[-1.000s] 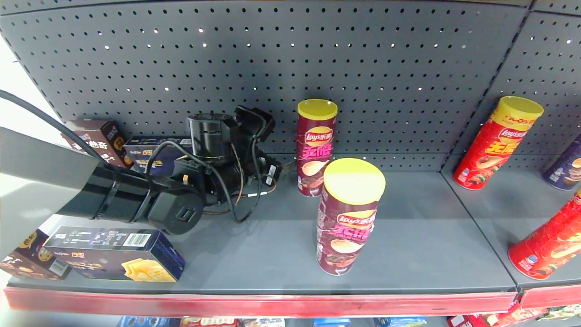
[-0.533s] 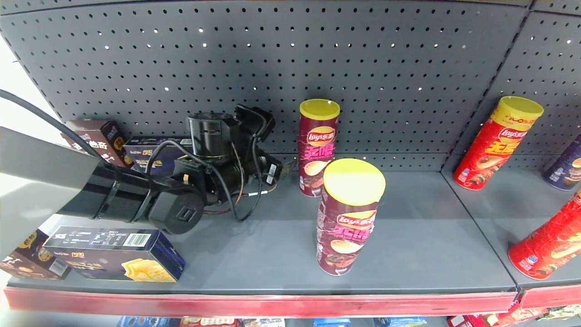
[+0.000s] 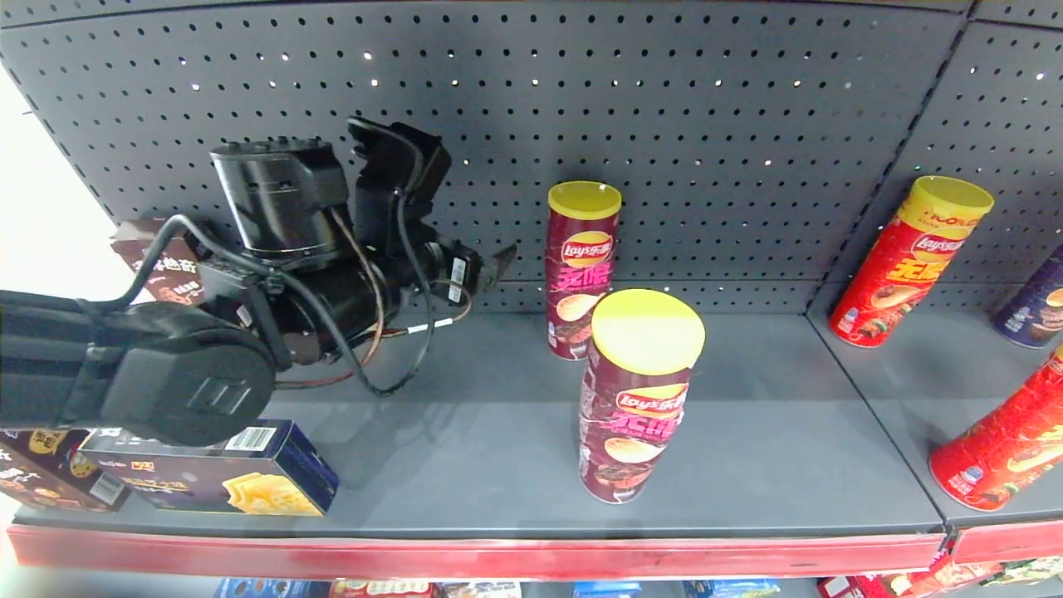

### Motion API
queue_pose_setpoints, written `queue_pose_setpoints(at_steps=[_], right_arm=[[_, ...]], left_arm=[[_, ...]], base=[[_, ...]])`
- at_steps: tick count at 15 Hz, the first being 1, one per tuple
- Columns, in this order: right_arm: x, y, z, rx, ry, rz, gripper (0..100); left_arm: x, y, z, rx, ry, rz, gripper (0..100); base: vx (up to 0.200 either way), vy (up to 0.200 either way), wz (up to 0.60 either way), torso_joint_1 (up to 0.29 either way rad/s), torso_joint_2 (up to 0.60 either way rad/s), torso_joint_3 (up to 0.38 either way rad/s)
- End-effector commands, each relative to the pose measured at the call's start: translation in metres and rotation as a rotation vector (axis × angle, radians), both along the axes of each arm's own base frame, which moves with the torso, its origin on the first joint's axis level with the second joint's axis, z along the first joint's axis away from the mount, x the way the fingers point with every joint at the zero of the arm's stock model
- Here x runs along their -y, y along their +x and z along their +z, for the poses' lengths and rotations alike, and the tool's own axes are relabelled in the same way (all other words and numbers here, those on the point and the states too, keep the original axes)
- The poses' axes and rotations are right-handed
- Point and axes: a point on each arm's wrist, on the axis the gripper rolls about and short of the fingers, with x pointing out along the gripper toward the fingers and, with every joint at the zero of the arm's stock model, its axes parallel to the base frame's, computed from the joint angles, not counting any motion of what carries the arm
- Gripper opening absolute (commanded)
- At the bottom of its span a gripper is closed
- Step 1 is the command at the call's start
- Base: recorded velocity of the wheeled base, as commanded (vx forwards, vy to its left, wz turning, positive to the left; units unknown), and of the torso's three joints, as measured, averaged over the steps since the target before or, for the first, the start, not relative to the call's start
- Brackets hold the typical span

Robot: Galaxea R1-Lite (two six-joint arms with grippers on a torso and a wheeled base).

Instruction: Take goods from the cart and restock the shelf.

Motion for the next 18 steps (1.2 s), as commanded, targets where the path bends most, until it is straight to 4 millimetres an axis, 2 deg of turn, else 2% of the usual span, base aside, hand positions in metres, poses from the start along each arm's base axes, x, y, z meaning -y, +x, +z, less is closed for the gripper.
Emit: queue_pose_setpoints(at_steps=[1, 2, 4, 7, 10, 11, 12, 13, 14, 16, 18], right_arm=[[0.000, 0.000, 0.000, -0.001, 0.000, 0.000, 100], [0.000, 0.000, 0.000, -0.001, 0.000, 0.002, 100], [0.000, 0.000, 0.000, -0.001, -0.002, 0.002, 100], [0.000, 0.000, 0.000, 0.002, -0.004, 0.006, 100], [-0.001, 0.000, 0.001, 0.017, -0.037, 0.032, 100], [0.001, -0.004, 0.017, 0.064, -0.006, 0.025, 100], [0.001, -0.004, 0.076, 0.067, 0.101, 0.005, 100], [-0.002, 0.006, 0.098, 0.011, 0.146, 0.018, 100], [-0.005, 0.010, 0.119, 0.028, 0.107, 0.087, 100], [-0.010, 0.018, 0.115, -0.038, -0.028, 0.181, 100], [-0.017, 0.038, 0.125, -0.110, -0.114, 0.237, 100]], left_arm=[[-0.017, -0.040, 0.014, 0.026, -0.015, -0.001, 100], [-0.024, -0.056, 0.008, 0.016, -0.010, -0.006, 100], [-0.033, -0.072, -0.001, 0.036, -0.019, 0.001, 100], [-0.039, -0.080, -0.013, 0.058, -0.034, 0.005, 100], [-0.038, -0.081, -0.012, 0.073, -0.042, -0.006, 100], [-0.038, -0.082, -0.013, 0.069, -0.043, -0.006, 100], [-0.039, -0.082, -0.013, 0.065, -0.053, -0.005, 100], [-0.039, -0.081, -0.012, 0.067, -0.064, -0.005, 100], [-0.038, -0.082, -0.013, 0.058, -0.073, -0.009, 100], [-0.038, -0.082, -0.014, 0.066, -0.079, -0.010, 100], [-0.037, -0.078, -0.018, 0.055, -0.072, -0.010, 100]], base=[[0.000, 0.000, 0.00, 0.000, 0.00, 0.000], [0.000, 0.000, 0.00, 0.000, 0.00, 0.000], [0.000, 0.000, 0.00, 0.000, 0.00, 0.000], [0.000, 0.000, 0.00, 0.000, 0.00, 0.000], [0.000, 0.000, 0.00, 0.000, 0.00, 0.000], [0.000, 0.000, 0.00, 0.000, 0.00, 0.000], [0.000, 0.000, 0.00, 0.000, 0.00, 0.000], [0.000, 0.000, 0.00, 0.000, 0.00, 0.000], [0.000, 0.000, 0.00, 0.000, 0.00, 0.000], [0.000, 0.000, 0.00, 0.000, 0.00, 0.000], [0.000, 0.000, 0.00, 0.000, 0.00, 0.000]])
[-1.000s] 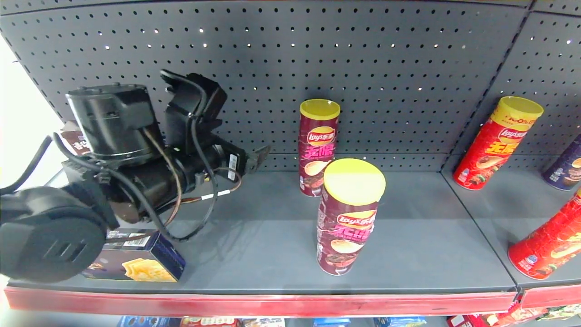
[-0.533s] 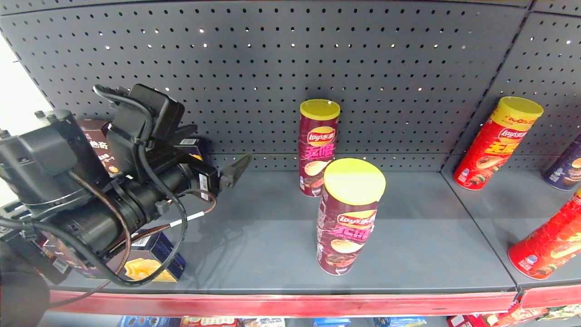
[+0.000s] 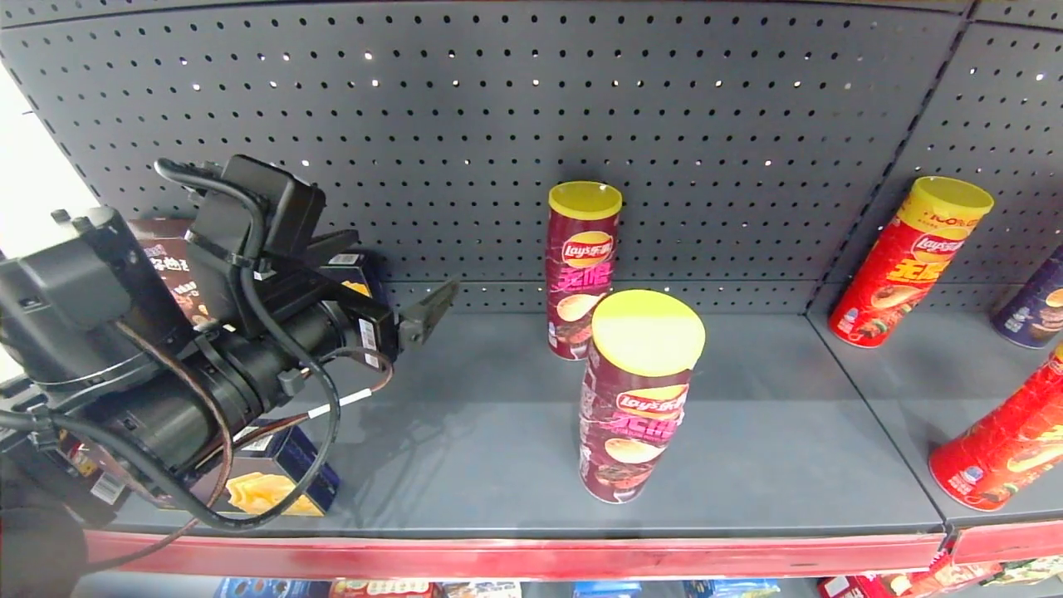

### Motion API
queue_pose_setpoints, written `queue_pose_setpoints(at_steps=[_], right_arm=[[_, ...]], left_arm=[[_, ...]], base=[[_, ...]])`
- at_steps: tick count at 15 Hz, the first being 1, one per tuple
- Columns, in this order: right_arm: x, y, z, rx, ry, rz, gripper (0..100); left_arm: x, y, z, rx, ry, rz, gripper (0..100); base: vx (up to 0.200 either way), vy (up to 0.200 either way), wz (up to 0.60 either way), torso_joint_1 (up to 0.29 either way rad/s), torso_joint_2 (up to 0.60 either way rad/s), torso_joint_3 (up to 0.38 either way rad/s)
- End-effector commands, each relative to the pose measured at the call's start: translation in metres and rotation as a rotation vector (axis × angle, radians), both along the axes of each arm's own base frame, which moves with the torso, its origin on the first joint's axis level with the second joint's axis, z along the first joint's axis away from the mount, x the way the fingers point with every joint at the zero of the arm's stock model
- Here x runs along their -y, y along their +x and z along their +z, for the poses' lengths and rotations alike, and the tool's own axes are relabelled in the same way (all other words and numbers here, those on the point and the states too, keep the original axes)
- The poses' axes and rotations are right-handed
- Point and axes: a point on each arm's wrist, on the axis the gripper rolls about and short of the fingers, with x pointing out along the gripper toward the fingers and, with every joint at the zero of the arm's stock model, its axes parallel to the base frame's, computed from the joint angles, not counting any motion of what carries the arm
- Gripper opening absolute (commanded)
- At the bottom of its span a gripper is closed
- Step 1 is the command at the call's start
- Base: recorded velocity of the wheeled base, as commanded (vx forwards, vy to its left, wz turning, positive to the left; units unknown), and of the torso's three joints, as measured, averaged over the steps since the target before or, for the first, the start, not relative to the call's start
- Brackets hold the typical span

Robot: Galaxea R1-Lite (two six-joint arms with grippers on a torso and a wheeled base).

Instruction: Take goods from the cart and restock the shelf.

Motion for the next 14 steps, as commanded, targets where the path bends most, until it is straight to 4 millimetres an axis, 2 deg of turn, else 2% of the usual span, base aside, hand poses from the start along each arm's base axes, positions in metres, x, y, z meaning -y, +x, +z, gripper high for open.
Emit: queue_pose_setpoints(at_steps=[1, 3, 5, 10, 11, 14], right_arm=[[-0.017, 0.042, 0.027, -0.137, -0.128, 0.116, 100], [-0.029, 0.063, 0.029, -0.192, -0.209, 0.206, 100], [-0.047, 0.083, 0.023, -0.267, -0.283, 0.270, 100], [-0.091, 0.135, 0.015, -0.264, -0.332, 0.190, 100], [-0.103, 0.153, 0.011, -0.250, -0.331, 0.132, 100], [-0.120, 0.166, 0.000, -0.281, -0.342, 0.135, 100]], left_arm=[[0.002, 0.004, -0.005, -0.018, 0.010, 0.000, 100], [0.003, 0.006, -0.008, -0.022, 0.016, -0.001, 100], [0.004, 0.008, -0.011, -0.023, 0.018, -0.001, 100], [0.003, 0.009, -0.011, -0.024, 0.020, 0.004, 100], [0.004, 0.009, -0.012, -0.026, 0.023, 0.002, 100], [0.004, 0.009, -0.014, -0.026, 0.023, 0.002, 100]], base=[[0.000, 0.000, 0.00, 0.000, 0.00, 0.000], [0.000, 0.000, 0.00, 0.000, 0.00, 0.000], [0.000, 0.000, 0.00, 0.000, 0.00, 0.000], [0.000, 0.000, 0.00, 0.000, 0.00, 0.000], [0.000, 0.000, 0.00, 0.000, 0.00, 0.000], [0.000, 0.000, 0.00, 0.000, 0.00, 0.000]])
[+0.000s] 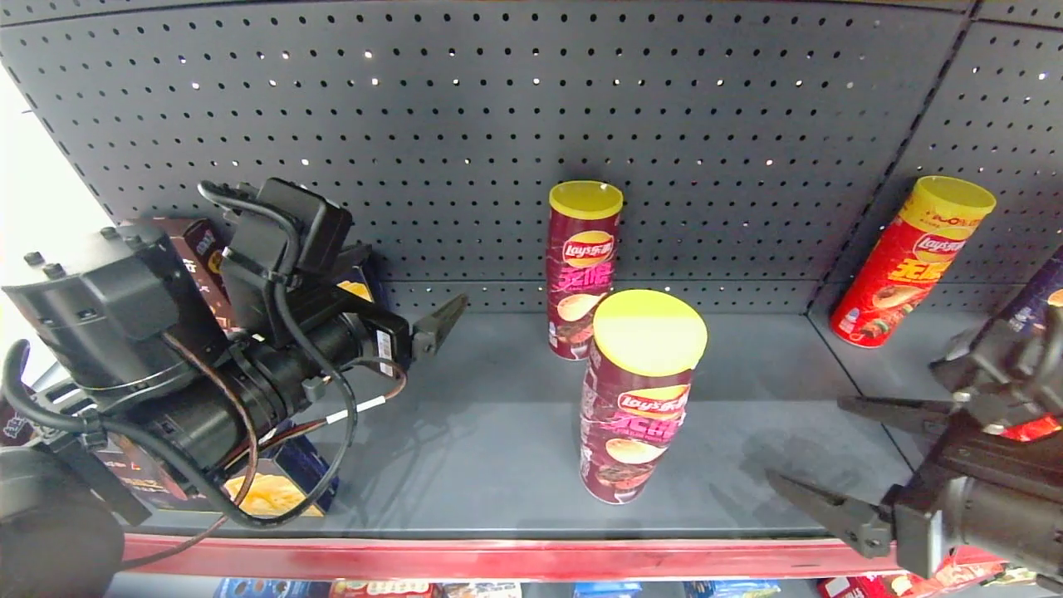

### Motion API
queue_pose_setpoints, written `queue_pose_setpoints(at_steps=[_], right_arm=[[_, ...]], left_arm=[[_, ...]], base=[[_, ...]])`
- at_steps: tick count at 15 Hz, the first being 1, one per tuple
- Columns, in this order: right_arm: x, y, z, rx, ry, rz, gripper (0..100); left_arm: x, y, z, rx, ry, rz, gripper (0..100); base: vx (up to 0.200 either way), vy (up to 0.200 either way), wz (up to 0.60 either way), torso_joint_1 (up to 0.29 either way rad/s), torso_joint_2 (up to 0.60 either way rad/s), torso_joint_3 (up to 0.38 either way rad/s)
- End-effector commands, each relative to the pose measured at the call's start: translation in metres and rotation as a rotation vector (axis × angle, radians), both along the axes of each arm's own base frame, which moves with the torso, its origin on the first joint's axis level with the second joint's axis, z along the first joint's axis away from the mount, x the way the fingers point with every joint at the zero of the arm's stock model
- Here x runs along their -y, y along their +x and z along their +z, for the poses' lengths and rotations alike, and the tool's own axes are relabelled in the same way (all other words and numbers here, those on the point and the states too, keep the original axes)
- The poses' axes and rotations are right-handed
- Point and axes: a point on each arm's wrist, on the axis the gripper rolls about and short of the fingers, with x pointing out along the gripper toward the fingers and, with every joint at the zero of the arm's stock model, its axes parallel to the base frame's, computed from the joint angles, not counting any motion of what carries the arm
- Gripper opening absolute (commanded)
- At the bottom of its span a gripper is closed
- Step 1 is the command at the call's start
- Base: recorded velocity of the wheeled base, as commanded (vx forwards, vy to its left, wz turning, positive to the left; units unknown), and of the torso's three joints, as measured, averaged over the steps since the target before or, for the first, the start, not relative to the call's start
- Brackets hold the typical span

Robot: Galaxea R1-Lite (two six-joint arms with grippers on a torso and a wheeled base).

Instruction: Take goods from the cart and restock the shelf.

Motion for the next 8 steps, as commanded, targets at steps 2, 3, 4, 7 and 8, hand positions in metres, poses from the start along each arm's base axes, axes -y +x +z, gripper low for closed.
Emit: queue_pose_setpoints(at_steps=[2, 3, 4, 7, 8], right_arm=[[-0.023, 0.020, -0.020, -0.080, -0.076, 0.002, 100], [-0.028, 0.026, -0.017, -0.076, -0.074, 0.000, 100], [-0.033, 0.033, -0.015, -0.075, -0.073, -0.003, 100], [-0.050, 0.055, -0.009, -0.066, -0.067, -0.007, 100], [-0.054, 0.059, -0.008, -0.064, -0.066, -0.007, 100]], left_arm=[[0.000, 0.000, -0.002, -0.005, 0.004, 0.002, 100], [-0.001, 0.001, -0.002, -0.007, 0.004, 0.004, 100], [0.000, 0.001, -0.002, -0.007, 0.004, 0.002, 100], [0.000, 0.001, -0.001, -0.004, 0.002, 0.002, 100], [0.000, 0.000, -0.002, -0.005, 0.003, 0.002, 100]], base=[[0.000, 0.000, 0.00, 0.000, 0.00, 0.000], [0.000, 0.000, 0.00, 0.000, 0.00, 0.000], [0.000, 0.000, 0.00, 0.000, 0.00, 0.000], [0.000, 0.000, 0.00, 0.000, 0.00, 0.000], [0.000, 0.000, 0.00, 0.000, 0.00, 0.000]])
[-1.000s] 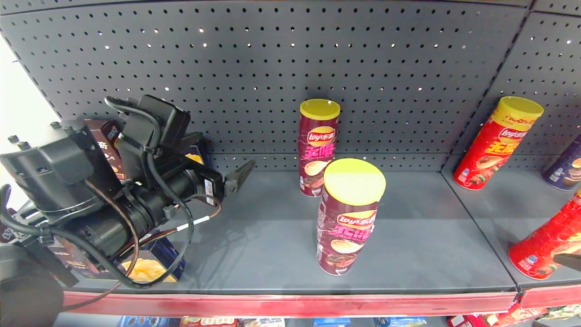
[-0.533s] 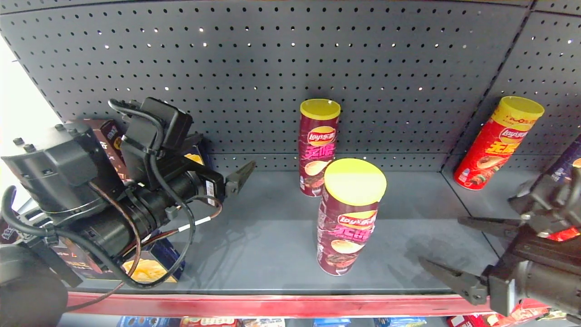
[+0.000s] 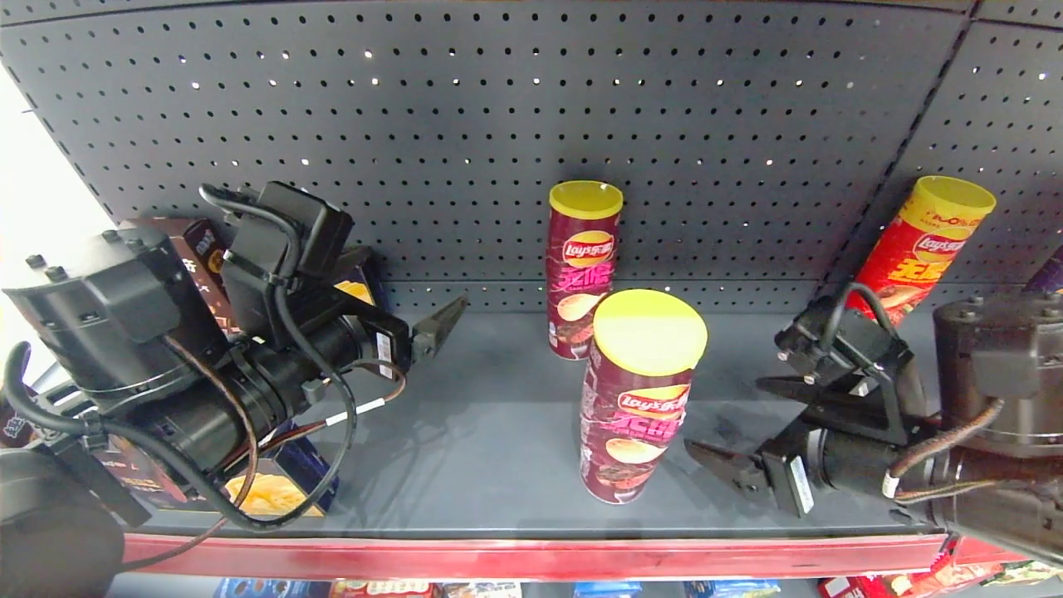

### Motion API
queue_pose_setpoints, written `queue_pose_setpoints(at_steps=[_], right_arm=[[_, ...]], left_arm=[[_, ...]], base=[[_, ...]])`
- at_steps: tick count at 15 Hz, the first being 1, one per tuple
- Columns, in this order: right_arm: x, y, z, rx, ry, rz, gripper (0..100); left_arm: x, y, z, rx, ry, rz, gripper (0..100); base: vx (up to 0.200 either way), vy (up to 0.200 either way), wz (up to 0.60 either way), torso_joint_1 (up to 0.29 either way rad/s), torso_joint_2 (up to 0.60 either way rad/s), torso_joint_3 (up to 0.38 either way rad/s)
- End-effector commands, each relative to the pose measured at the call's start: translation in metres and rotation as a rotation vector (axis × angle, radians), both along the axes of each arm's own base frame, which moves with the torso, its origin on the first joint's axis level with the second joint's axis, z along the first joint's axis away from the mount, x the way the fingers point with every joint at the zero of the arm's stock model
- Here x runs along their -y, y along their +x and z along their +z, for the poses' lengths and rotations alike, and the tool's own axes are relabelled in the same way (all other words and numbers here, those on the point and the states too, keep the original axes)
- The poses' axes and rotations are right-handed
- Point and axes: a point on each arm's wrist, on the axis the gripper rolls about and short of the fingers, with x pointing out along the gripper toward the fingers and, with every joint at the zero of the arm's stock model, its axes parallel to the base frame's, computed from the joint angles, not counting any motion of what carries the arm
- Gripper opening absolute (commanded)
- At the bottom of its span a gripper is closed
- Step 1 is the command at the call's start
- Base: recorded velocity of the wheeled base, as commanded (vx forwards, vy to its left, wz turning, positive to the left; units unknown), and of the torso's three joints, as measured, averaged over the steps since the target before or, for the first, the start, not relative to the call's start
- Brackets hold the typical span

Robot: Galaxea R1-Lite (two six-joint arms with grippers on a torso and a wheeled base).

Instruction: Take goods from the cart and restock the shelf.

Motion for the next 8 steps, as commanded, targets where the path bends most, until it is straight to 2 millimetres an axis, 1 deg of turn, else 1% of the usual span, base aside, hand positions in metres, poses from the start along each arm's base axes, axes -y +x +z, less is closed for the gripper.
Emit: queue_pose_setpoints(at_steps=[1, 3, 8], right_arm=[[-0.0130, 0.0154, -0.0060, -0.022, -0.019, 0.001, 100], [-0.0168, 0.0189, -0.0069, -0.025, -0.021, 0.004, 100], [-0.0203, 0.0198, -0.0087, -0.029, -0.026, 0.014, 100]], left_arm=[[-0.0003, 0.0002, 0.0000, 0.001, -0.001, 0.002, 100], [-0.0009, 0.0000, -0.0001, 0.000, 0.000, 0.005, 100], [0.0007, 0.0004, -0.0008, -0.002, 0.001, -0.001, 100]], base=[[0.000, 0.000, 0.00, 0.000, 0.00, 0.000], [0.000, 0.000, 0.00, 0.000, 0.00, 0.000], [0.000, 0.000, 0.00, 0.000, 0.00, 0.000]])
